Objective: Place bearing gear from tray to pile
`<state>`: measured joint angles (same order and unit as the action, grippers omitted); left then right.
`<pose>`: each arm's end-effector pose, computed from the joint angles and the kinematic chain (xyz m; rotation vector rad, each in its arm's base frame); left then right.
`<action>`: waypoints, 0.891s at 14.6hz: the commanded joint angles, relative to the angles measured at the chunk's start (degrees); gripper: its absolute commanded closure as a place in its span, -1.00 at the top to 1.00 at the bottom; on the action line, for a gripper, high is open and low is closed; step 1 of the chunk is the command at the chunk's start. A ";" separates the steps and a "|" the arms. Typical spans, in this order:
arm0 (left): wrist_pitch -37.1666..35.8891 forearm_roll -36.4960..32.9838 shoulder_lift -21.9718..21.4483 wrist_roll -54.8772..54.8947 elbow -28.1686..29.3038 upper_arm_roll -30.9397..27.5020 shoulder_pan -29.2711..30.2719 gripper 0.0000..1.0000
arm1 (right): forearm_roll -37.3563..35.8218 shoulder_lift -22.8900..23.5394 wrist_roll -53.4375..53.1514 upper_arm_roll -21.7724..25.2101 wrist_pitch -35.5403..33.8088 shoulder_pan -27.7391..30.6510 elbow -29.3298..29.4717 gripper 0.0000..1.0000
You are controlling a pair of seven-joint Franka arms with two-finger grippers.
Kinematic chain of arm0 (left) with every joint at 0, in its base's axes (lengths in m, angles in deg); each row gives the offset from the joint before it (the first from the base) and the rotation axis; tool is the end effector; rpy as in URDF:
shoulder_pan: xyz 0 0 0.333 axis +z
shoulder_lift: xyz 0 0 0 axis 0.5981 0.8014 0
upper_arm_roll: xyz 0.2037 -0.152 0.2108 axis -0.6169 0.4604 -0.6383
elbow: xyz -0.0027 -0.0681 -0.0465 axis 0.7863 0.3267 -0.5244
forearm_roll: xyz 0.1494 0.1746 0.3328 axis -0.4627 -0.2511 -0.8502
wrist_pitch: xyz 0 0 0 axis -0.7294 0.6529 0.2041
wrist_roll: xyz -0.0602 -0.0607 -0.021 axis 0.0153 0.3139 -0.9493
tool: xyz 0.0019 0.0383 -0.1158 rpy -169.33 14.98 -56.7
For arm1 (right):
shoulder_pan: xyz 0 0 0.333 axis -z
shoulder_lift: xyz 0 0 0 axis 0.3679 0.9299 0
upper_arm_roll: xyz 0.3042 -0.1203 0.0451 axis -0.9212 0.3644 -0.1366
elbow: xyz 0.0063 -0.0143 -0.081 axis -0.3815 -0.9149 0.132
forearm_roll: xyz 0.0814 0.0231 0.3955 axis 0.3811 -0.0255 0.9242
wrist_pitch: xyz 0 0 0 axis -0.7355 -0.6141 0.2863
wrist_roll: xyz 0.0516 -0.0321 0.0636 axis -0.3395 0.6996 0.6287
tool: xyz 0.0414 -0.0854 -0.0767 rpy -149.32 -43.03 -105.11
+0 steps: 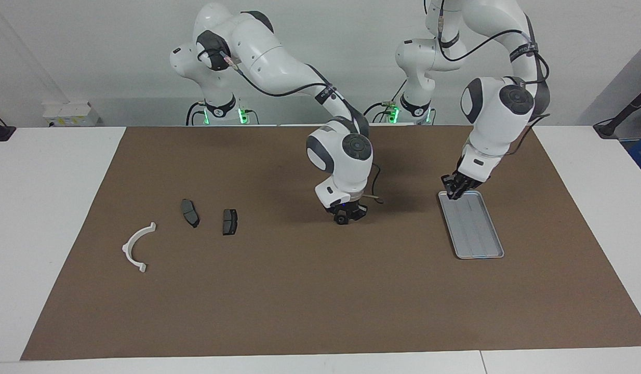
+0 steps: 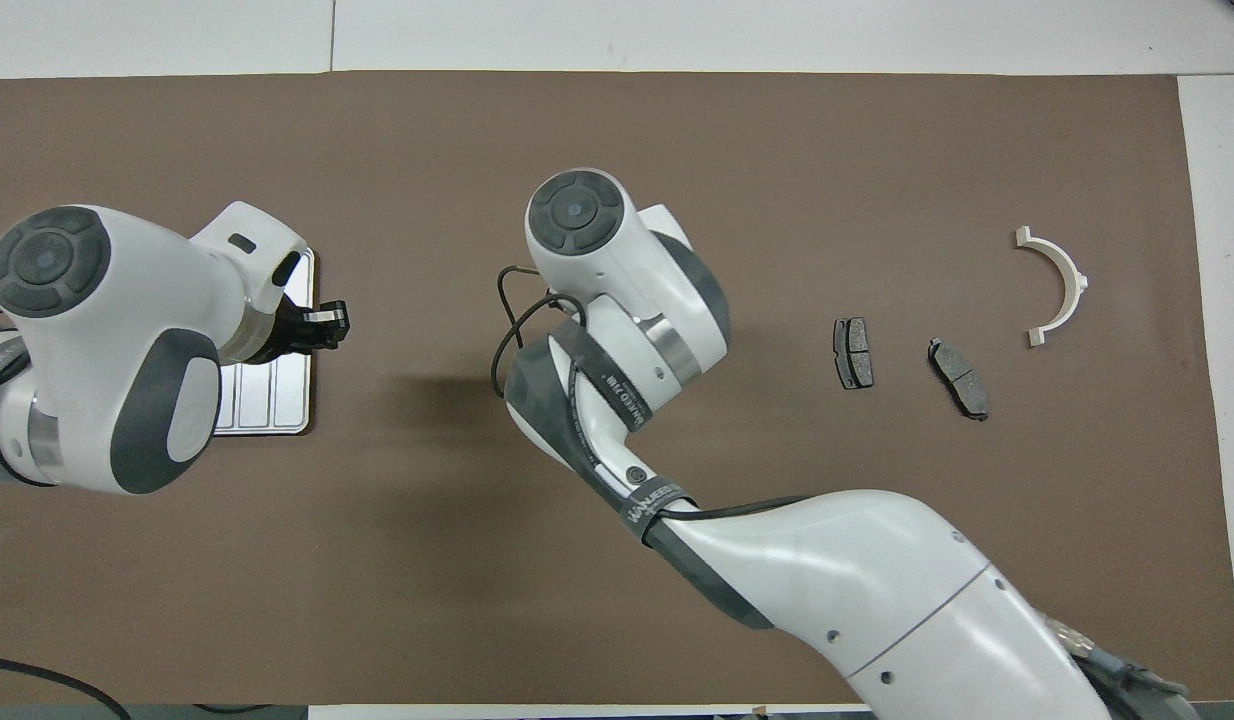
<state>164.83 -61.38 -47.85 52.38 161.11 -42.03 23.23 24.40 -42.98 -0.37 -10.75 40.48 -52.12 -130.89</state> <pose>0.5568 -0.1438 0.4204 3.1096 0.2388 0.0441 0.6351 0.4027 0.3568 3.0356 -0.4392 -0.0545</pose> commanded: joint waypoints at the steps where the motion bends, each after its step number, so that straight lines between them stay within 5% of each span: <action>1: 2.40 2.21 2.86 -5.11 -2.72 -0.65 -4.84 -1.00 | 0.15 -5.14 13.31 -0.95 -5.97 6.43 1.62 -1.00; 6: 3.20 2.66 24.73 -28.06 -23.89 -0.99 -19.34 -1.00 | -0.55 -7.97 39.50 -0.60 -10.11 18.29 1.71 -1.00; 10: 9.00 1.96 24.67 -28.43 -17.52 -0.99 -22.43 -1.00 | -0.73 -7.97 50.69 -0.60 -6.43 25.60 0.66 -1.00; 13: 10.14 1.96 24.32 -28.43 -15.74 -1.00 -22.35 -1.00 | -1.08 -8.15 54.92 -0.51 1.54 29.03 -5.38 -1.00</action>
<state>173.71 -58.99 -21.43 24.14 142.60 -41.96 1.78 24.35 -50.40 51.93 -10.54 36.39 -24.81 -130.98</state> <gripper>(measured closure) 0.753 0.648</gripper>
